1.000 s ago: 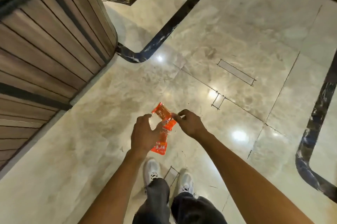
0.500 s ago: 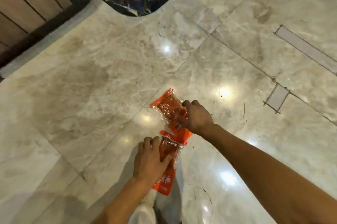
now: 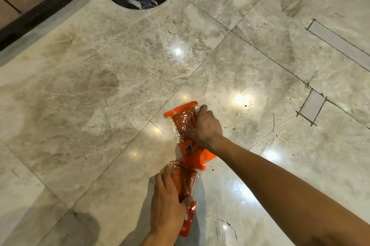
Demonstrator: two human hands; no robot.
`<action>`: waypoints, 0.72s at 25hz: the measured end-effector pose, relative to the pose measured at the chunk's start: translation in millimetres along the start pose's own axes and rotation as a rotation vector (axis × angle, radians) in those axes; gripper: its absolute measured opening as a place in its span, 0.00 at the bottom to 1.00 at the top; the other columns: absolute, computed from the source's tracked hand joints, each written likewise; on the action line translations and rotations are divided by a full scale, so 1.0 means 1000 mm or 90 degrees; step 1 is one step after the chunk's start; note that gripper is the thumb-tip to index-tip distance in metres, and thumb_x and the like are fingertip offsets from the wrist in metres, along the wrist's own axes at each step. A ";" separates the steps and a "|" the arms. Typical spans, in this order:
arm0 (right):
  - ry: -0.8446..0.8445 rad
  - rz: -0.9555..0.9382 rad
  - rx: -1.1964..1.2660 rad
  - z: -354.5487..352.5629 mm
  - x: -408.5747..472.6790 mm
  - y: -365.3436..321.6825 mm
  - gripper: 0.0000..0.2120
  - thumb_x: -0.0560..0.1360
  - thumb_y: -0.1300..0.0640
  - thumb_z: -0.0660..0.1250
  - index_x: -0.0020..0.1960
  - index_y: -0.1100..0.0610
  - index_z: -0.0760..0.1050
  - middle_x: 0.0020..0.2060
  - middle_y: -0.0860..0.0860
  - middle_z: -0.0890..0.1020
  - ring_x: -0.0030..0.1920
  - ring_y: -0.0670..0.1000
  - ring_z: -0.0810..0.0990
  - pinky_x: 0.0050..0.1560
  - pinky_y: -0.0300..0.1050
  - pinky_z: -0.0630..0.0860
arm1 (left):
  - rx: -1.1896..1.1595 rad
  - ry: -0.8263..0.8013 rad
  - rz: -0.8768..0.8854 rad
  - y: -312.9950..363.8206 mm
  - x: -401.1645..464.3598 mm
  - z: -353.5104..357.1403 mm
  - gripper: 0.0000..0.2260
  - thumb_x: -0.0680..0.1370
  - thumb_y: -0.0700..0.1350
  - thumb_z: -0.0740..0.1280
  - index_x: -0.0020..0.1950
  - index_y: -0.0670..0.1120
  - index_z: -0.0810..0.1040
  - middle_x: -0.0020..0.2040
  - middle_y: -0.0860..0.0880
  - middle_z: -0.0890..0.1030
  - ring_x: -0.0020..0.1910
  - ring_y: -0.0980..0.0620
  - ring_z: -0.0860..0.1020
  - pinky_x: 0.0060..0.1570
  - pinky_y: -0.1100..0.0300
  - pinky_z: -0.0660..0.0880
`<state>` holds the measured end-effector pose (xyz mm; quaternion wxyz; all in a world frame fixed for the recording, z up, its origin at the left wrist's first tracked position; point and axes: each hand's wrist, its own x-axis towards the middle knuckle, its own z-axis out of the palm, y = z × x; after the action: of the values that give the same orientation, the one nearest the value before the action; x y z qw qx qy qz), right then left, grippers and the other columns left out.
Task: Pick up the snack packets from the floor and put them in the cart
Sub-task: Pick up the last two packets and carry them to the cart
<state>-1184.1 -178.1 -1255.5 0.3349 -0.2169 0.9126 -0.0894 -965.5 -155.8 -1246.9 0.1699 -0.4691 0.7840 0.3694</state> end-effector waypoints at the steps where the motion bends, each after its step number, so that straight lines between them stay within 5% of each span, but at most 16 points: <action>1: -0.017 0.017 0.015 -0.001 -0.001 0.005 0.42 0.61 0.43 0.83 0.64 0.57 0.65 0.56 0.55 0.77 0.55 0.59 0.80 0.52 0.54 0.79 | -0.027 -0.008 -0.012 0.002 0.001 -0.001 0.47 0.72 0.54 0.78 0.80 0.53 0.50 0.75 0.52 0.65 0.74 0.50 0.69 0.70 0.55 0.71; 4: -0.049 0.029 0.033 -0.003 -0.003 0.019 0.37 0.62 0.41 0.82 0.62 0.56 0.71 0.55 0.53 0.80 0.54 0.56 0.80 0.52 0.52 0.80 | -0.033 -0.014 -0.037 0.001 0.006 -0.008 0.35 0.74 0.54 0.76 0.74 0.52 0.60 0.68 0.51 0.76 0.65 0.49 0.79 0.62 0.56 0.76; 10: -0.037 0.006 0.095 -0.006 -0.017 0.047 0.26 0.69 0.48 0.78 0.58 0.58 0.71 0.53 0.56 0.82 0.51 0.58 0.81 0.51 0.55 0.80 | -0.085 0.002 -0.050 -0.006 0.019 -0.038 0.28 0.76 0.51 0.75 0.71 0.44 0.67 0.61 0.45 0.79 0.56 0.45 0.82 0.47 0.61 0.72; 13: -0.078 0.016 0.159 -0.019 -0.047 0.060 0.26 0.69 0.45 0.78 0.59 0.55 0.71 0.51 0.52 0.81 0.49 0.54 0.80 0.48 0.50 0.79 | -0.131 -0.002 -0.051 -0.002 0.017 -0.067 0.24 0.76 0.50 0.76 0.66 0.45 0.69 0.56 0.46 0.82 0.42 0.54 0.80 0.34 0.68 0.68; 16: -0.067 0.045 0.283 -0.044 -0.100 0.066 0.25 0.69 0.46 0.79 0.58 0.54 0.70 0.47 0.46 0.79 0.45 0.46 0.78 0.40 0.39 0.72 | -0.206 0.011 -0.051 0.013 -0.005 -0.107 0.21 0.73 0.50 0.78 0.59 0.48 0.71 0.48 0.53 0.83 0.38 0.65 0.77 0.34 0.69 0.68; 18: -0.044 0.063 0.384 -0.072 -0.146 0.060 0.26 0.70 0.47 0.79 0.61 0.53 0.69 0.50 0.45 0.79 0.48 0.47 0.79 0.45 0.40 0.74 | -0.245 0.024 -0.048 0.033 -0.036 -0.141 0.19 0.73 0.50 0.78 0.56 0.50 0.72 0.46 0.56 0.83 0.37 0.63 0.80 0.35 0.67 0.71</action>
<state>-1151.8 -56.5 -1136.0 0.4193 -0.0658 0.8423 -0.3322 -964.8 -229.1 -1116.7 0.0761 -0.5291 0.6838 0.4967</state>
